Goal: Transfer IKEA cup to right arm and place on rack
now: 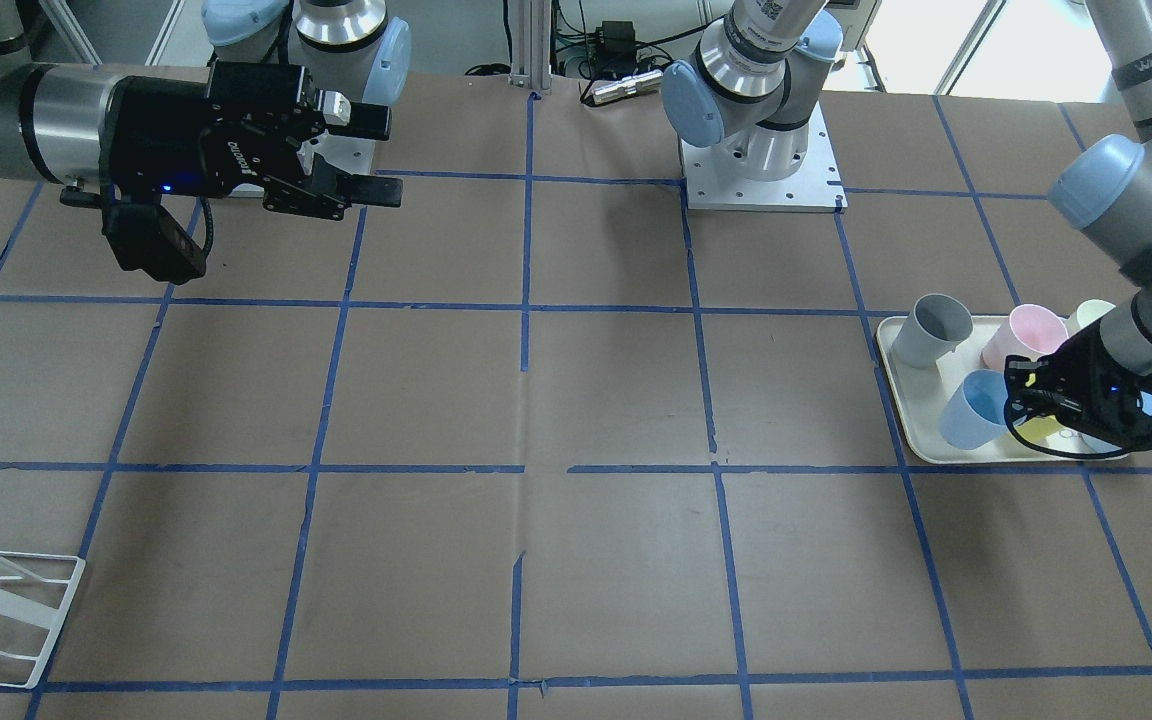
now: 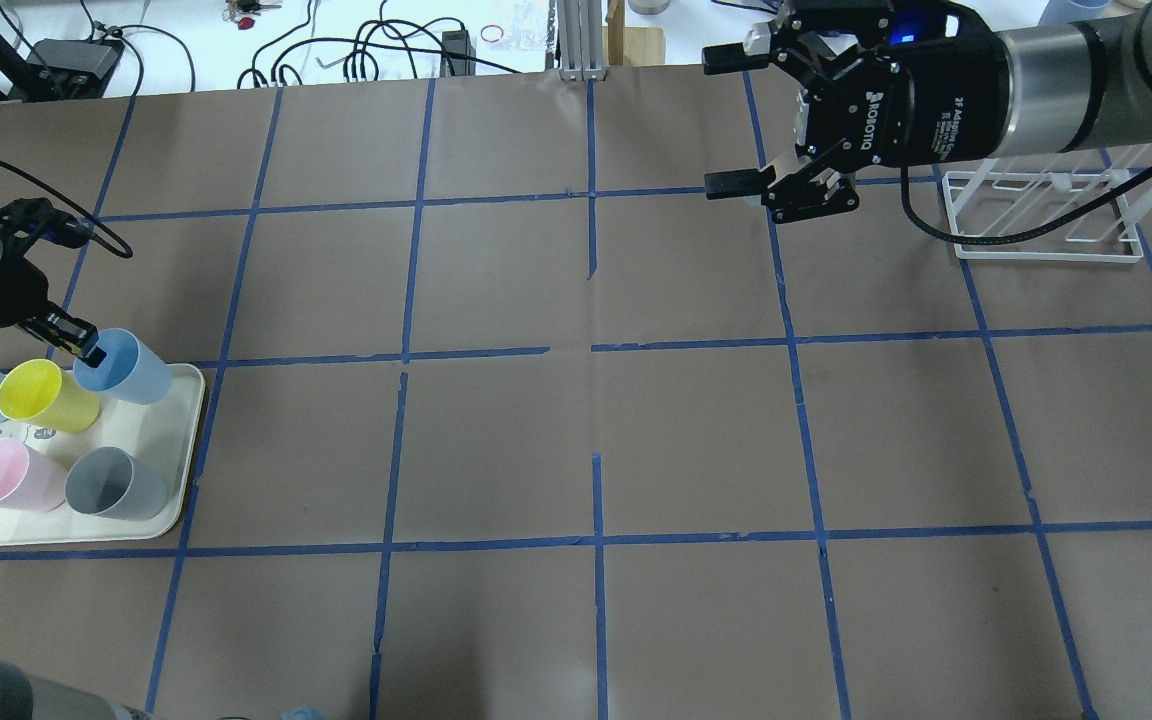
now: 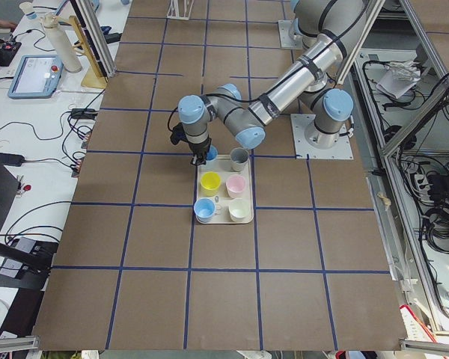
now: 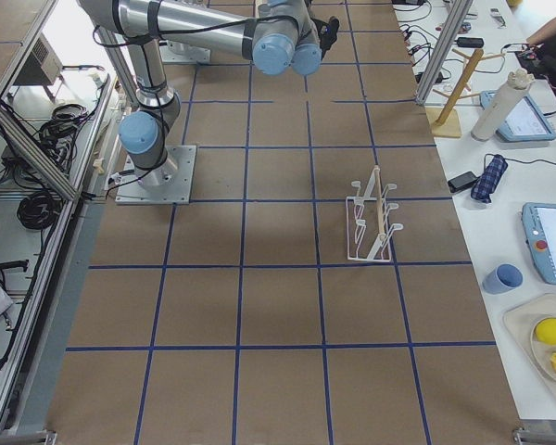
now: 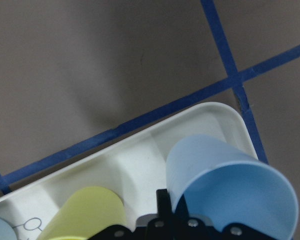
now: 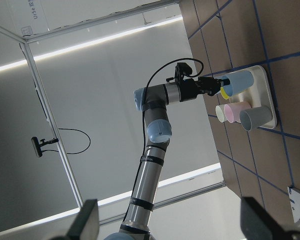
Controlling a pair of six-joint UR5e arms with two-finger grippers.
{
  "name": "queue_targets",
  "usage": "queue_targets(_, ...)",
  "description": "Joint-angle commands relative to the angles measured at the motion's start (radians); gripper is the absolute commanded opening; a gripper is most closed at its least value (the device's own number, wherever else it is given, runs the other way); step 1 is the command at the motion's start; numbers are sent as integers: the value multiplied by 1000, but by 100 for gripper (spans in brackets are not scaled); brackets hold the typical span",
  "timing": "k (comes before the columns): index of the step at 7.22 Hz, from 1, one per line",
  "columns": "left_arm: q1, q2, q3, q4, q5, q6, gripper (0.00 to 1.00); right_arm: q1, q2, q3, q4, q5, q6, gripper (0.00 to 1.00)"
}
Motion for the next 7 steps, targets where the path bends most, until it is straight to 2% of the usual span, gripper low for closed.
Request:
queue_targets(1,-22,25,107,-188,-148,-196,0,2,-4,-1,-1,2,-11,100)
queue_targets(2,-48,47,156,-331,-217,-291,0,1,-3,-4,-6,1,-13,100)
queue_targets(4,-111,84,269,-630,-429,-541,0,2,-4,-1,-7,-10,-13,100)
queue_targets(5,-145,95,303,-756,-554,-641,0,2,-3,-1,-44,-13,-5,100)
queue_targets(6,-162,111,311,-865,-685,-680,0,2,0,1,-49,-15,-4,100)
queue_targets(7,-176,112,308,-974,-756,-674,0,1,2,2,-52,-12,-2,100)
